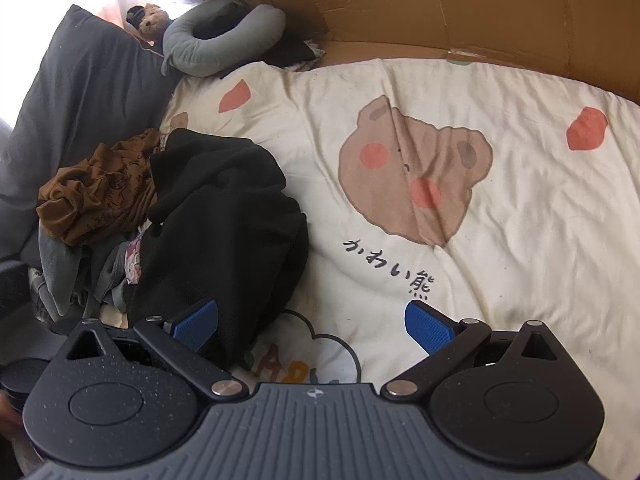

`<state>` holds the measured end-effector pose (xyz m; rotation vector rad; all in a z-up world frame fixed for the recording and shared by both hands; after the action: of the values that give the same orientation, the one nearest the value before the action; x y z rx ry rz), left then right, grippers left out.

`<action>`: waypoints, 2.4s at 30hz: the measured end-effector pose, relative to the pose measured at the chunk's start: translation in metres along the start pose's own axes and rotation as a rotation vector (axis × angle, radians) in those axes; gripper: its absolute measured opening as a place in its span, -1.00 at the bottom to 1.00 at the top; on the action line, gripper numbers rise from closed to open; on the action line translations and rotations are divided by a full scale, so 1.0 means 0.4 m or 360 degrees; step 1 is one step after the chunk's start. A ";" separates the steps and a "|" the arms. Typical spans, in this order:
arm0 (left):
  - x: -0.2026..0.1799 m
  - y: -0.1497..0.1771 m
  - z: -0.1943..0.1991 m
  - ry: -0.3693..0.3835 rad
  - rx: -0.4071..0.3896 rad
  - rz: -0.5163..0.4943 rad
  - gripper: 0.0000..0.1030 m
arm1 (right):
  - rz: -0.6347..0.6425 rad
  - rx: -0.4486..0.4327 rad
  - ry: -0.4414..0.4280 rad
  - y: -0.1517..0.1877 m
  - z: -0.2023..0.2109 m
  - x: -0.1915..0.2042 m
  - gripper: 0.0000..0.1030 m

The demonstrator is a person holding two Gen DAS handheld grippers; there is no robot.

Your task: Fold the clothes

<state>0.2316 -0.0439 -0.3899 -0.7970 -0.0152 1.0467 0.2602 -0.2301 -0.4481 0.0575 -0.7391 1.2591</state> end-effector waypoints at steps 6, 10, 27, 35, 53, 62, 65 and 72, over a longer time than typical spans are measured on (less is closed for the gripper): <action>0.044 -0.087 0.109 -0.0120 -0.0155 0.0009 -0.49 | -0.0031 -0.0006 -0.0010 -0.002 0.005 -0.008 0.98; 0.074 -0.129 0.151 -0.0188 -0.0234 0.0036 -0.01 | -0.0017 -0.0007 -0.0008 -0.001 0.005 -0.006 0.98; 0.359 -0.142 0.178 -0.0745 -0.0363 0.0332 0.58 | -0.0017 0.0002 0.0004 0.005 0.003 -0.015 0.98; 0.466 -0.103 0.120 -0.0757 -0.0363 0.0407 0.60 | -0.0004 0.0014 0.0010 0.011 -0.008 -0.009 0.98; 0.385 -0.168 0.075 -0.0621 -0.0419 0.0198 -0.95 | -0.0036 -0.0116 -0.0019 -0.036 0.026 -0.016 0.99; 0.177 -0.270 0.029 -0.0332 -0.0506 0.0103 -0.95 | -0.0109 -0.0234 -0.0089 -0.133 0.075 -0.008 1.00; 0.128 -0.270 0.002 -0.0260 -0.0505 0.0114 -0.95 | -0.0116 -0.0259 -0.0120 -0.173 0.085 0.007 0.99; 0.051 -0.246 -0.055 -0.0129 -0.0480 0.0175 -0.95 | -0.0107 -0.0283 -0.0224 -0.241 0.105 0.057 0.99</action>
<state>0.3255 -0.0656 -0.3547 -1.0364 -0.2046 1.1968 0.3274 -0.2613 -0.3699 0.0260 -0.9610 1.1290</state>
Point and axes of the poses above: each gripper's, at about its wrist camera, not at the fingertips, and z roughly against the way its jaws point, x to its left, y to its underside, the point moved 8 cm from there along -z, roughly the way its jaws point, and after that the axes turned 11 degrees about -z, right-handed, at the moved point
